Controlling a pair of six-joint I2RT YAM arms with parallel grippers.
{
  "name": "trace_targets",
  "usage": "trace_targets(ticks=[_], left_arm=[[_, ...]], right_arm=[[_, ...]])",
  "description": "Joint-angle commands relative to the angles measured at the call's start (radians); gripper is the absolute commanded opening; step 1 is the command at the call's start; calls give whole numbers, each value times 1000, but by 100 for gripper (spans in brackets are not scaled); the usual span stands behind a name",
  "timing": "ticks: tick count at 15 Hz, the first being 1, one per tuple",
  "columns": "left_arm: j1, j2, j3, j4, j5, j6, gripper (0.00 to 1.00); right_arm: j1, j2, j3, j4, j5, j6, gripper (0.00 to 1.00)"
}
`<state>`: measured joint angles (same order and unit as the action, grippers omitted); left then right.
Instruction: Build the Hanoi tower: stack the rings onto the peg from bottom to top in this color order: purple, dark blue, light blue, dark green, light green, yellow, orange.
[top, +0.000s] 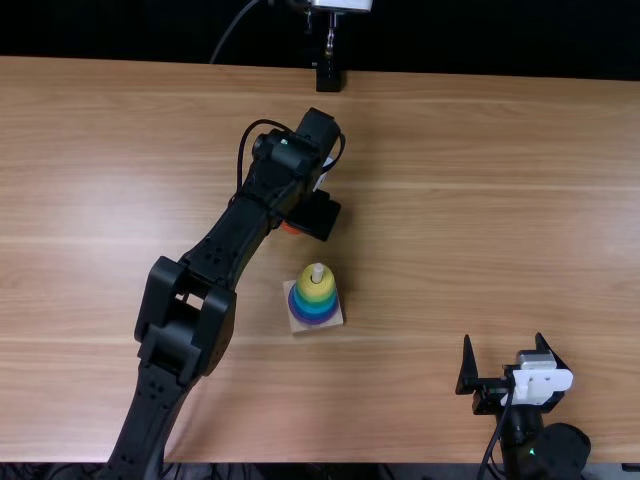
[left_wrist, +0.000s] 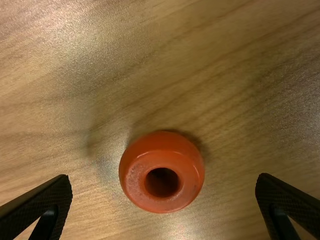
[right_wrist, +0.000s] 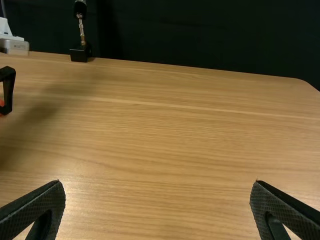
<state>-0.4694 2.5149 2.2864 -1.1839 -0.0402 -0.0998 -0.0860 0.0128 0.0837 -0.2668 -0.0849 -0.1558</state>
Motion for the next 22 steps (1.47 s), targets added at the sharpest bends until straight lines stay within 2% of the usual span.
trace_targets(ticks=[1, 4, 7, 8, 9, 10, 15, 22], left_arm=[[12, 53, 24, 0, 14, 15, 100], [11, 56, 24, 0, 14, 15, 100], [11, 58, 24, -2, 35, 15, 100], [11, 58, 25, -2, 35, 17, 72], [9, 58, 28, -2, 22, 17, 27], [9, 58, 27, -2, 16, 15, 0], [11, 53, 28, -3, -17, 11, 0], [15, -97, 104, -44, 0, 2, 0]], right_arm=[[-11, -13, -68, -53, 2, -4, 100], [-11, -13, -68, -53, 2, -2, 100], [-11, -13, -68, -53, 2, -2, 100], [-11, -13, -68, -53, 2, -4, 100], [-11, -13, -68, -53, 2, -2, 100], [-11, -13, -68, -53, 2, -2, 100], [-11, -13, -68, -53, 2, -4, 100], [-11, -13, -68, -53, 2, -2, 100]])
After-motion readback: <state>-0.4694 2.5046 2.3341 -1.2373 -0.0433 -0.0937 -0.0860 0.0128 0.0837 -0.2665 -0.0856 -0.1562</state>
